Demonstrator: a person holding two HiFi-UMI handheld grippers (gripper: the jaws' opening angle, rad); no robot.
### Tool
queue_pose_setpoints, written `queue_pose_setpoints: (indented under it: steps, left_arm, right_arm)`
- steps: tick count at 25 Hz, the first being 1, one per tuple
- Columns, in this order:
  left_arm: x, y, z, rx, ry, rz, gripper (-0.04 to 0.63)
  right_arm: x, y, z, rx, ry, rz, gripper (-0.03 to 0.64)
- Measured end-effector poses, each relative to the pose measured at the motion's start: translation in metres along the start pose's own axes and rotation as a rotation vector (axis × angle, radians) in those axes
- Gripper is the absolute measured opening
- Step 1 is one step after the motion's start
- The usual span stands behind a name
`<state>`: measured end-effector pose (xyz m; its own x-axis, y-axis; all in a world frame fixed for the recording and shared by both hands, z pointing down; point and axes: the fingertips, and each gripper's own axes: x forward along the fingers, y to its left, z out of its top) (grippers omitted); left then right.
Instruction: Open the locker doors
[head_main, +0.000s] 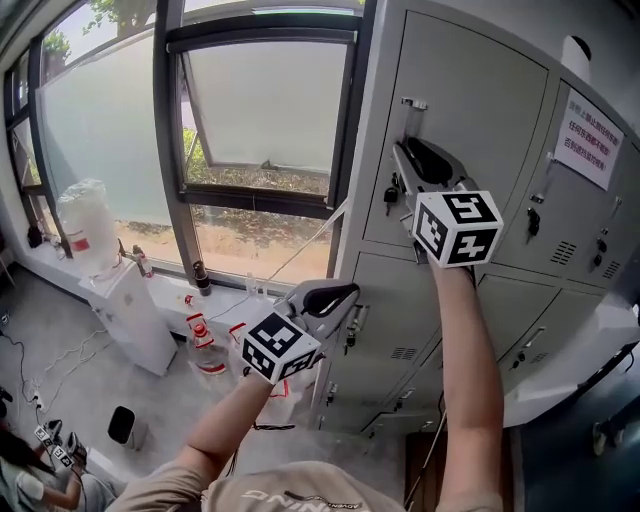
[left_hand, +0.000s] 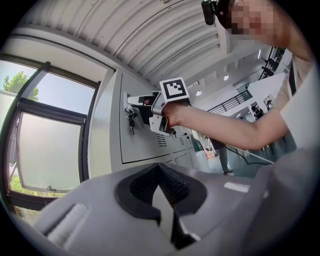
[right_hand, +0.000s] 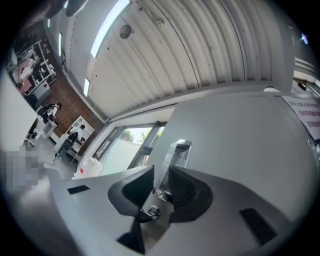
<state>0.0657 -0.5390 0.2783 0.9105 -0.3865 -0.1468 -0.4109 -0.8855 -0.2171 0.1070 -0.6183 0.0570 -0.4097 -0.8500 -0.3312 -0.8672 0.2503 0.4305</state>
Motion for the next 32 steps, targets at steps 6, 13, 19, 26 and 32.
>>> queue_pose_setpoints:
  steps: [6,13,19,26,32]
  left_arm:
    - [-0.011,0.01,-0.015,-0.028,-0.001,0.016,0.008]
    - [-0.026,0.017,-0.024,-0.056,0.0,0.03,0.008]
    - [-0.038,0.014,-0.025,-0.051,0.01,0.044,0.008]
    - [-0.042,-0.003,-0.024,-0.048,0.037,0.045,0.008]
    - [-0.042,-0.045,-0.019,-0.044,0.049,0.048,0.008]
  right_arm:
    - [0.015,-0.002,-0.003,0.025,0.049,-0.039,0.058]
    - [0.019,-0.005,-0.001,0.142,0.037,-0.066,0.057]
    - [-0.001,0.002,0.008,0.178,-0.005,-0.031,0.057]
    - [-0.07,0.02,0.045,0.109,-0.053,0.039,0.057]
    - [-0.168,0.013,0.079,0.04,-0.068,0.064,0.04]
